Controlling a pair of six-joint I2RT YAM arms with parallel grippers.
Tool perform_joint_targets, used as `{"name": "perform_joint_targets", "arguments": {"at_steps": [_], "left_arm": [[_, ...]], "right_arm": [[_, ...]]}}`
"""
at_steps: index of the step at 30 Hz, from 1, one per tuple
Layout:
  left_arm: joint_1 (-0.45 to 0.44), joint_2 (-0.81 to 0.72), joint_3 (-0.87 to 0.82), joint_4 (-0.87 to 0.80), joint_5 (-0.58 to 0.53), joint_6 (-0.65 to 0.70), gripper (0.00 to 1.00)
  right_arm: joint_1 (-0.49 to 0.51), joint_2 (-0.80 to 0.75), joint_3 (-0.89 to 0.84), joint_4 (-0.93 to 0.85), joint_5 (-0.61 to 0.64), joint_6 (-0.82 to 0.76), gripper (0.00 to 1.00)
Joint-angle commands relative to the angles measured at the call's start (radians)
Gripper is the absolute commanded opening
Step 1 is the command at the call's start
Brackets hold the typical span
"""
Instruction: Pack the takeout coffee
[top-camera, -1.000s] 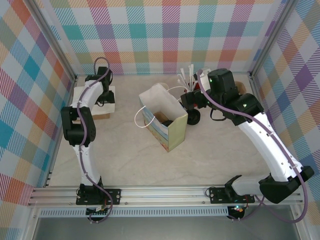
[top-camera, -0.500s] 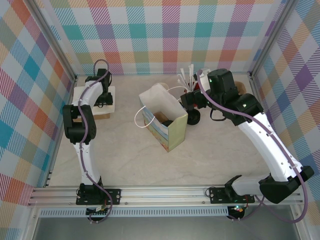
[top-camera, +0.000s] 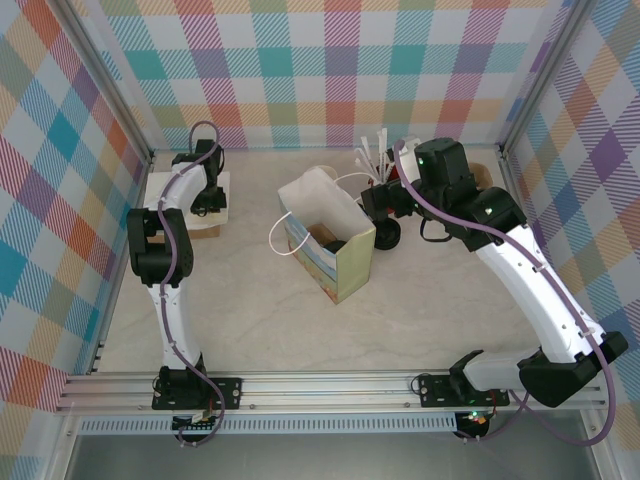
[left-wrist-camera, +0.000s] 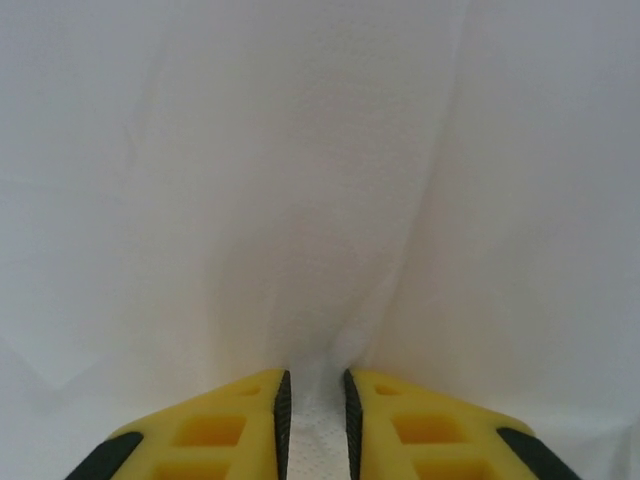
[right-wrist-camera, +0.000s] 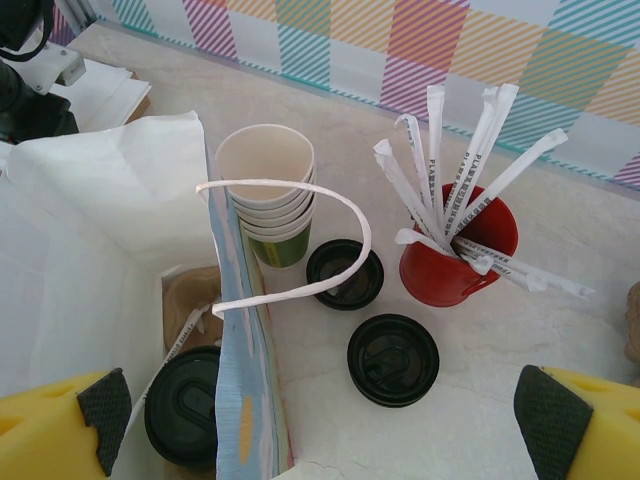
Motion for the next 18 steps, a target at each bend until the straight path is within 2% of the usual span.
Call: {"name": "perform_joint_targets", "arguments": {"at_steps": [1, 10, 18], "left_arm": [[0.018, 0.013, 0.010, -0.007, -0.005, 0.000, 0.19], [0.019, -0.033, -0.010, 0.018, -0.019, 0.001, 0.00], [0.018, -0.161, -0.056, 0.041, 0.025, -0.004, 0.00]], "right_arm": [[-0.005, -0.021, -0.009, 0.017, 0.001, 0.012, 1.00], [-0.005, -0.023, -0.011, 0.018, 0.004, 0.011, 1.00], [-0.005, -0.022, -0.009, 0.028, 0.002, 0.012, 1.00]]}}
